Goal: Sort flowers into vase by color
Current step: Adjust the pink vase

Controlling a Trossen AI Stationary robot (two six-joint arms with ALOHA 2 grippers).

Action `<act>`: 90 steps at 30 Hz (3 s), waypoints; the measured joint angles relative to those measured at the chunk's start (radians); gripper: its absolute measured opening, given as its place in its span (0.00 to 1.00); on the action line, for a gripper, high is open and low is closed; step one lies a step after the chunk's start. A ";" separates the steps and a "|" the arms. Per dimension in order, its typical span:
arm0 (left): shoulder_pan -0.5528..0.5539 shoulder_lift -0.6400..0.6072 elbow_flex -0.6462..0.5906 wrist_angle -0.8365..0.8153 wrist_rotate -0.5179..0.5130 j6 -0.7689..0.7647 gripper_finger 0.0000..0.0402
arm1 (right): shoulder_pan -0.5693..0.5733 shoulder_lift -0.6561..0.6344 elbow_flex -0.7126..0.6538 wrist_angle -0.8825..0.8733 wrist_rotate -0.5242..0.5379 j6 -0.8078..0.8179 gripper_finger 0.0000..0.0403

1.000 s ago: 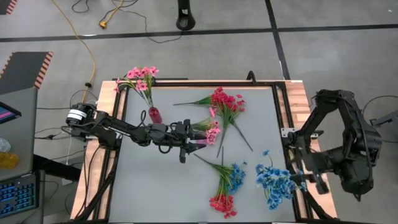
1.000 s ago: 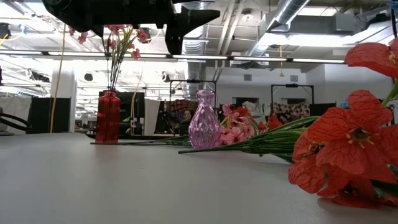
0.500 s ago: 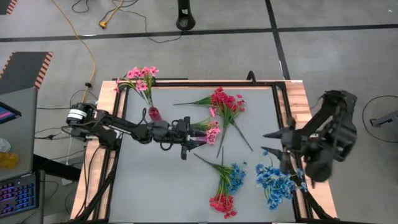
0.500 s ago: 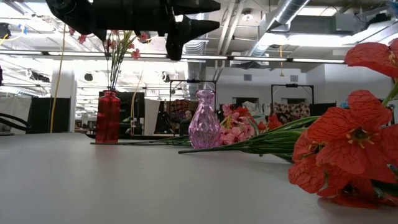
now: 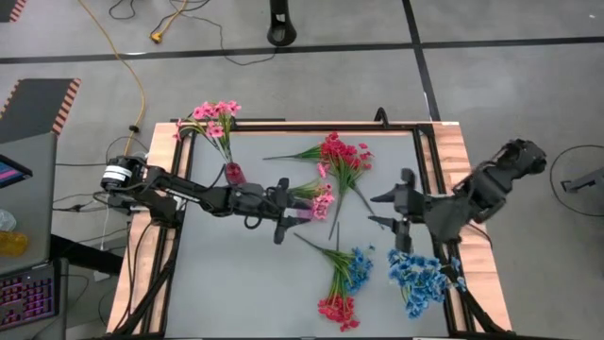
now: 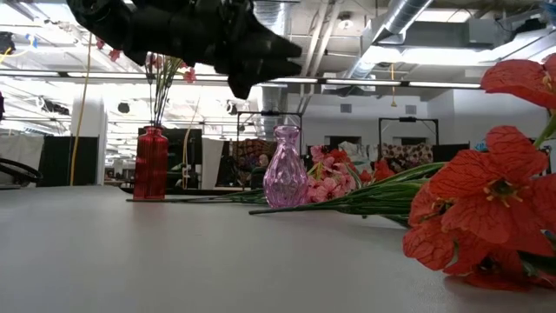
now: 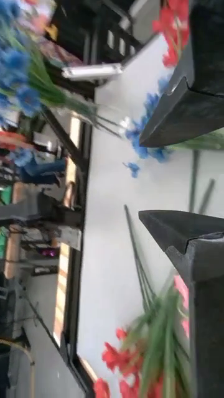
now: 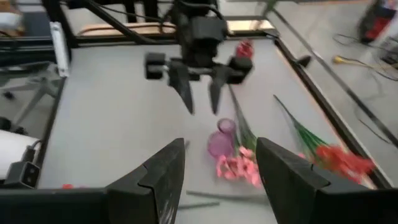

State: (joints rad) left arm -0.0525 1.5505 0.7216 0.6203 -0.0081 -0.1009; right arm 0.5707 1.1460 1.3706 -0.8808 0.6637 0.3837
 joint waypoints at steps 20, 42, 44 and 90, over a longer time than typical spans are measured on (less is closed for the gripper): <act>0.033 -0.001 0.001 -0.418 -0.363 0.235 0.40 | -0.586 -0.104 -0.395 0.525 -0.618 -0.269 0.55; 0.101 0.000 0.000 -0.433 -0.285 -0.080 0.40 | -0.672 -0.100 -0.395 0.523 -0.692 -0.287 0.56; 0.110 0.000 0.000 -0.443 -0.284 -0.186 0.40 | -0.672 -0.100 -0.395 0.520 -0.692 -0.287 0.55; 0.142 0.005 0.000 -0.598 -0.194 -1.367 0.40 | -0.525 -0.043 -0.393 0.581 -0.574 -0.263 0.56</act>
State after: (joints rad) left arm 0.0891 1.5558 0.7219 0.0226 -0.2019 -1.4680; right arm 0.0453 1.1030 0.9775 -0.3002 0.0895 0.1211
